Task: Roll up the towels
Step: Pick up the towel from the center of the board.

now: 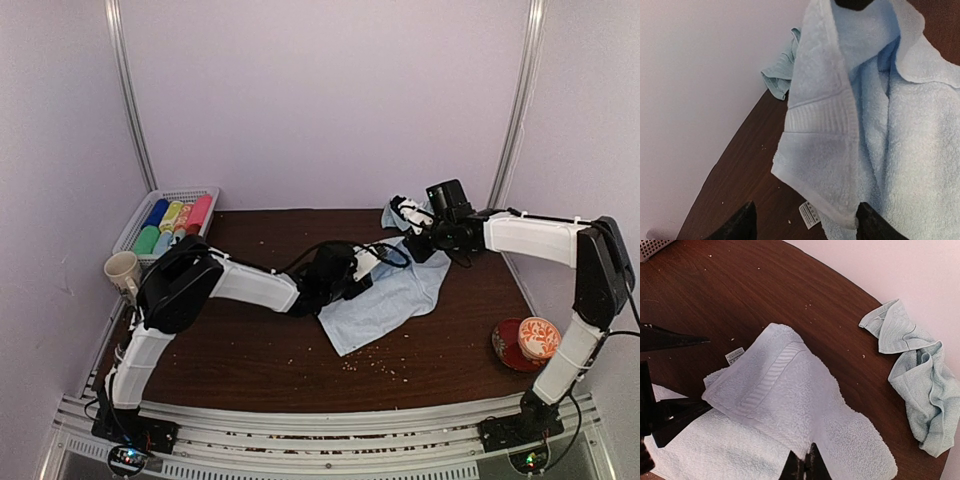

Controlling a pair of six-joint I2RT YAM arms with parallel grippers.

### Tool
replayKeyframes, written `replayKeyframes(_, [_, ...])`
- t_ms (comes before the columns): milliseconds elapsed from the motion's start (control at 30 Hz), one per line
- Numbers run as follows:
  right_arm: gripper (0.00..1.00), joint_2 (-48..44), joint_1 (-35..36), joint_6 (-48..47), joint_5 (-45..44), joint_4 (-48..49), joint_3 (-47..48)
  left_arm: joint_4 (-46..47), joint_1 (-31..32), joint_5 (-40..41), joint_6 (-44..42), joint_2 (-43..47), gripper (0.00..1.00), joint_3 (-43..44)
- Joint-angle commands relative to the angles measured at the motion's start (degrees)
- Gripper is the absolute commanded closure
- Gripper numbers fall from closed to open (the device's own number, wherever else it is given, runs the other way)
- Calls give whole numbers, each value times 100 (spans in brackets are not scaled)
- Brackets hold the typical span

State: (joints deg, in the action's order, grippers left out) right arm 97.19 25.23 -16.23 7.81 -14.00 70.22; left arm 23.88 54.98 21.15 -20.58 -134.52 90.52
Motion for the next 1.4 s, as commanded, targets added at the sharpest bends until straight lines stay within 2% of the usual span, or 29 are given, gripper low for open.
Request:
replayKeyframes(0, [100,-256,-79,59,174,-33,89,-16,30,401,-8,-209,39,197])
replayKeyframes(133, [100,-258,-105,46,204,-49,78,14,30,504,31,-215,43,203])
replayKeyframes(267, [100,-244,-104,12,196,-60,63,169,31,641,54,-171,56,131])
replayKeyframes(367, [100,-212,-114,6,179,-59,62,439,35,489,43,-18,57,-76])
replayKeyframes(467, [100,-173,-122,22,172,-68,77,533,75,17,-68,129,46,-264])
replayKeyframes(567, [100,-137,-115,71,132,-74,112,897,219,-15,-415,173,20,-503])
replayKeyframes(667, [100,-89,-117,101,107,-84,141,937,359,228,-530,30,9,-320])
replayKeyframes(833, [100,-40,-120,125,113,-94,142,762,408,796,-83,-299,7,288])
replayKeyframes(1100, [100,-14,-115,171,153,-97,150,817,417,1202,381,-623,3,827])
replayKeyframes(1367, [100,-68,-132,186,189,-99,142,67,418,1089,535,-996,3,1665])
